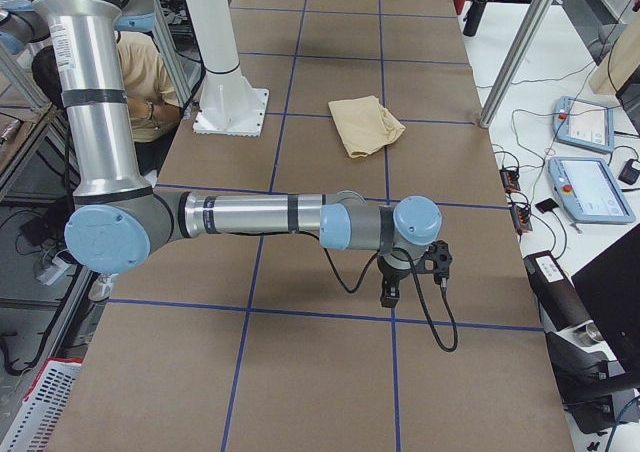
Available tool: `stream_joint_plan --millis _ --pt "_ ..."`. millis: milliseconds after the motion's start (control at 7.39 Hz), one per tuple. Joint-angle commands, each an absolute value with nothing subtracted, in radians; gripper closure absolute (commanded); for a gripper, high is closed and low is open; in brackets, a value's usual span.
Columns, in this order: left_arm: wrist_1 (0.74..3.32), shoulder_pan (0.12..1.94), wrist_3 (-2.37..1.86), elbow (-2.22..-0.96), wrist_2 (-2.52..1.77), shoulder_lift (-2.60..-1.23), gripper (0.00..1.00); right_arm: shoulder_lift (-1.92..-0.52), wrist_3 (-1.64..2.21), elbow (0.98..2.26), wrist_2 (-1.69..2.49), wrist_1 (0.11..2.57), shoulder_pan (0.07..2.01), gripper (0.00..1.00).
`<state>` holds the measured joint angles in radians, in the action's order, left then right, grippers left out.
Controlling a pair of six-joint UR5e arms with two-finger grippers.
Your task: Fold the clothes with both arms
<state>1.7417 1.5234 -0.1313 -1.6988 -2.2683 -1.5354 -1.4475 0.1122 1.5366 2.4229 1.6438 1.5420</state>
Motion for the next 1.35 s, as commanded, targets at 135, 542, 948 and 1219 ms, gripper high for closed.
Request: stream_joint_plan --millis 135,542,948,1219 --pt "1.758 1.520 -0.137 -1.687 -2.337 -1.517 0.00 -1.482 0.179 1.611 2.419 1.648 1.500 0.00" --pt "1.847 1.520 -0.143 -1.701 -2.394 -1.519 0.00 -1.485 0.164 1.614 2.419 1.647 1.463 0.00" --pt "1.838 1.520 -0.140 -1.733 -2.425 -1.532 0.00 -1.525 0.155 1.635 2.413 1.541 1.465 0.00" --pt "1.830 1.520 -0.140 -1.782 -2.413 -1.516 0.00 -1.494 0.156 1.644 2.430 1.537 1.463 0.00"
